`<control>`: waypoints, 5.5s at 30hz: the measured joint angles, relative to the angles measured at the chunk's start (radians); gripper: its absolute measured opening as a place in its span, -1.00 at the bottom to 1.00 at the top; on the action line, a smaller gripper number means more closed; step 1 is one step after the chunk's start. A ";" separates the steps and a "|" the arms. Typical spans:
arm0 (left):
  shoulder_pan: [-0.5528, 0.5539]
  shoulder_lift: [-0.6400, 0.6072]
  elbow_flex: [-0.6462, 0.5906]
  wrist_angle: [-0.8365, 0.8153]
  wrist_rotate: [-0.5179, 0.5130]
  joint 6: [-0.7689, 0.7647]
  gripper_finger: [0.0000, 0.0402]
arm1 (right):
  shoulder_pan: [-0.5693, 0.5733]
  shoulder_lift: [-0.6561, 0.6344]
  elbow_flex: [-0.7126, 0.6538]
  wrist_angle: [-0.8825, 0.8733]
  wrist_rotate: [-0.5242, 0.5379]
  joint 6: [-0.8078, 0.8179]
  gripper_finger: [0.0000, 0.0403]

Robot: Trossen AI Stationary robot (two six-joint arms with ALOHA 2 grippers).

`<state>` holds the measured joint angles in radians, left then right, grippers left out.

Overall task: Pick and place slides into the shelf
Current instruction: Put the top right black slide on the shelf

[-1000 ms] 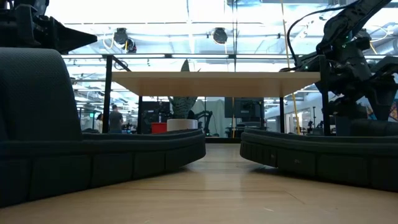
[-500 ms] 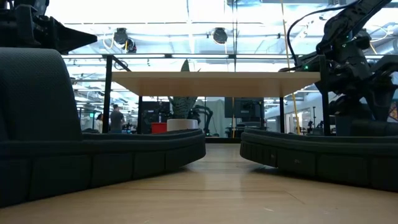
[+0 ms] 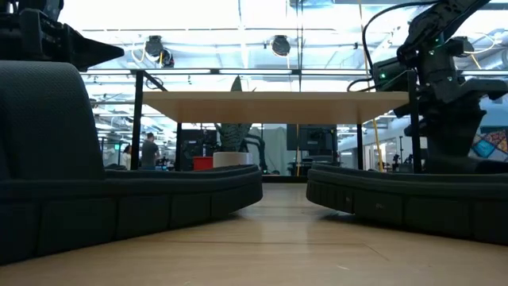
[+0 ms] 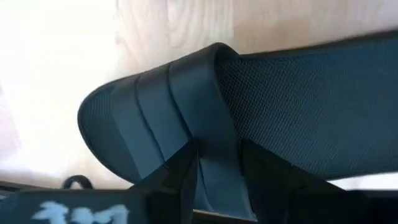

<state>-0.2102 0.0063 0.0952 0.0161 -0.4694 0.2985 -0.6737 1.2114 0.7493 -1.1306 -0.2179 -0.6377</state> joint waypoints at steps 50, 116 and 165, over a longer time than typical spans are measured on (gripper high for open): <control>0.000 0.000 0.000 -0.037 0.053 -0.038 -1.00 | -0.090 0.101 0.128 -0.327 -0.070 -0.033 -0.98; 0.000 0.000 0.000 -0.041 0.053 -0.085 -1.00 | 0.466 -0.098 0.595 -0.422 -0.360 0.588 -1.00; 0.000 0.000 0.000 -0.043 0.053 -0.075 -1.00 | 0.263 0.486 1.184 -0.437 -0.388 0.083 -1.00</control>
<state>-0.2103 0.0063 0.0950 -0.0273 -0.4168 0.2239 -0.4107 1.6974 1.9329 -1.5677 -0.6057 -0.5543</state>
